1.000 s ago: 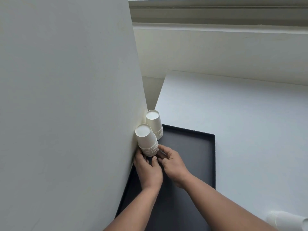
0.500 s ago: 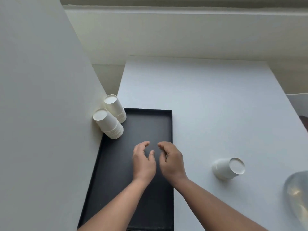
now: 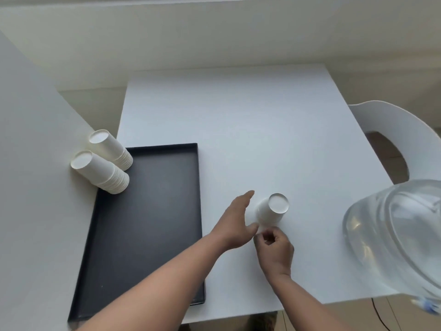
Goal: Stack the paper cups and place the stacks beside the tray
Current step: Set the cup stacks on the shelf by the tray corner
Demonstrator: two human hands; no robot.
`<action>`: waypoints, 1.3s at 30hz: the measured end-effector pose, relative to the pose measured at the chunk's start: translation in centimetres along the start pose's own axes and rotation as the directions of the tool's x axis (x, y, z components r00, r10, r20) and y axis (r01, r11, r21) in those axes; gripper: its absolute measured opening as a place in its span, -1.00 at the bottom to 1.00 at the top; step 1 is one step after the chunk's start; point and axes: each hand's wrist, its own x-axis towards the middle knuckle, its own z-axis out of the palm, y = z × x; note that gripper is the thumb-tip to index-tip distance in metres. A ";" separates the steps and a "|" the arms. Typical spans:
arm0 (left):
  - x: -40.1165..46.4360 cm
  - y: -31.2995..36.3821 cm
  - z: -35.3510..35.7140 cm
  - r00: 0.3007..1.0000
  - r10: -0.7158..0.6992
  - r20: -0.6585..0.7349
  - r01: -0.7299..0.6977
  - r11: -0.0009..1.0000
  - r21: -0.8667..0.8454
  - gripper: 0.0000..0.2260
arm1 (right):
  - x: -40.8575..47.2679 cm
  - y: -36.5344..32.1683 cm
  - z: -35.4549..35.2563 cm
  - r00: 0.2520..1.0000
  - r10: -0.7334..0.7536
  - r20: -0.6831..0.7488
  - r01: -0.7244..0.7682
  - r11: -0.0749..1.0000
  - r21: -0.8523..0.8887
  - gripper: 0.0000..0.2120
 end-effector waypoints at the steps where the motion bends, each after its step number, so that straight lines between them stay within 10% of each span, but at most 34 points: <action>1: 0.4 0.4 0.6 1.000 -0.008 0.019 0.008 1.000 0.003 -0.21 | 0.3 0.2 -0.5 0.999 0.020 -0.029 -0.020 1.000 -0.001 -0.82; 6: 1.9 1.1 2.3 0.998 -0.066 0.009 0.066 0.997 -0.043 -0.29 | 2.8 -0.3 -1.6 1.000 0.023 -0.005 -0.023 0.999 0.033 -0.38; 10: 2.4 1.4 2.9 0.999 -0.021 -0.044 0.016 0.993 -0.117 -0.72 | 4.2 -1.1 -1.7 0.996 -0.060 0.064 0.058 0.998 0.034 -0.57; 20: 0.8 -0.8 -1.1 0.890 0.020 -0.455 -0.152 0.955 -0.255 -0.58 | 5.2 -6.7 2.5 0.949 -0.252 0.190 0.250 0.968 0.037 -0.50; 27: -0.6 -4.5 -8.8 0.742 -0.116 -0.661 -0.199 0.903 -0.381 -0.70 | 5.5 -13.4 9.6 0.764 -0.506 0.399 0.581 0.810 -0.085 -0.56; 39: -0.9 -11.1 -17.0 0.736 -0.338 -0.586 -0.057 0.832 -0.551 -0.50 | 5.0 -19.5 22.4 0.701 -0.311 0.642 0.456 0.887 -0.068 -0.69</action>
